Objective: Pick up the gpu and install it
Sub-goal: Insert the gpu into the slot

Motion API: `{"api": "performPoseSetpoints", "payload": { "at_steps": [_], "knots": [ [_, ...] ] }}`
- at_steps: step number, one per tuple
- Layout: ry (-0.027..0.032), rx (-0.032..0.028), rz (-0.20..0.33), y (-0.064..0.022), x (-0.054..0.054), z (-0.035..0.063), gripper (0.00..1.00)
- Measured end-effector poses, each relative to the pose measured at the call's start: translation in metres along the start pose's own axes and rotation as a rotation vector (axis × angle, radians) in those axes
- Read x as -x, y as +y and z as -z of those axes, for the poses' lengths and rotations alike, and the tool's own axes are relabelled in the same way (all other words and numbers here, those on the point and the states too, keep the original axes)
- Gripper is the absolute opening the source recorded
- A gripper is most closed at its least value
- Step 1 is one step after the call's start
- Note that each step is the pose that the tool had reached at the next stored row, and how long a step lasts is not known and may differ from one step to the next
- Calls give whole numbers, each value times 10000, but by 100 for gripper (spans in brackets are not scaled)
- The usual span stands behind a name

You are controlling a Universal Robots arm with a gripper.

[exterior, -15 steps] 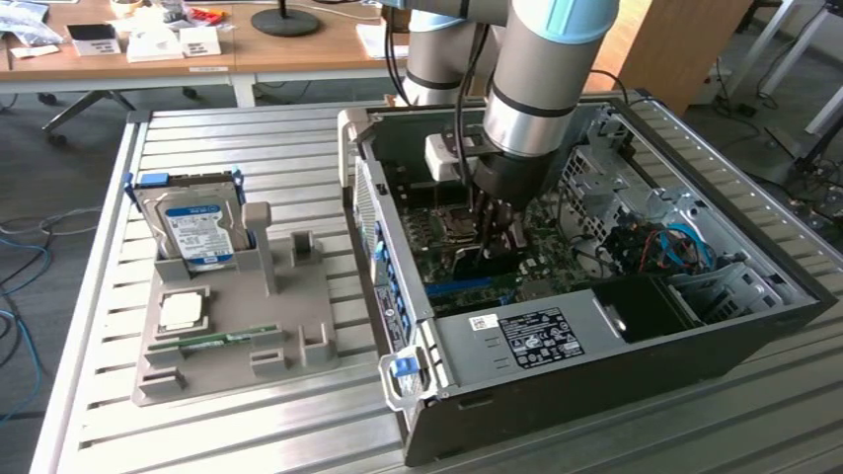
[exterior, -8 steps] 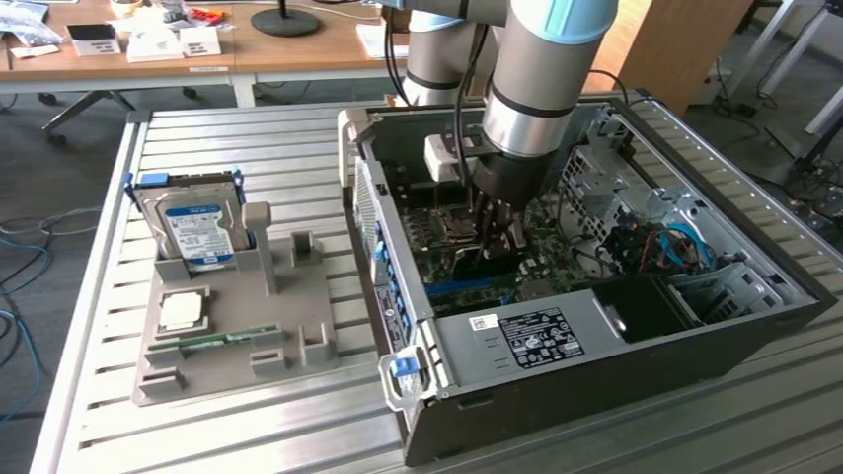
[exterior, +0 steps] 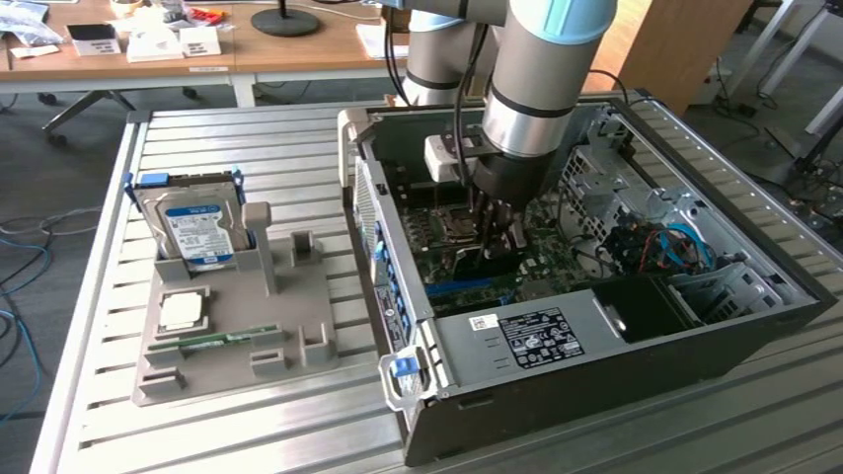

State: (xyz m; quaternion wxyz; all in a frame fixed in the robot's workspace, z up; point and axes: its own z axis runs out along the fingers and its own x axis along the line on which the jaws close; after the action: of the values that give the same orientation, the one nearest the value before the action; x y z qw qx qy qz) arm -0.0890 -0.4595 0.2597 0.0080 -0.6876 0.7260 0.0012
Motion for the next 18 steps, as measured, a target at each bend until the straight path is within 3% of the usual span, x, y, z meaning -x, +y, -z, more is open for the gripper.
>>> {"api": "performPoseSetpoints", "payload": {
  "at_steps": [18],
  "knots": [
    [0,0,0,7,0,-13,27]
  ]
}}
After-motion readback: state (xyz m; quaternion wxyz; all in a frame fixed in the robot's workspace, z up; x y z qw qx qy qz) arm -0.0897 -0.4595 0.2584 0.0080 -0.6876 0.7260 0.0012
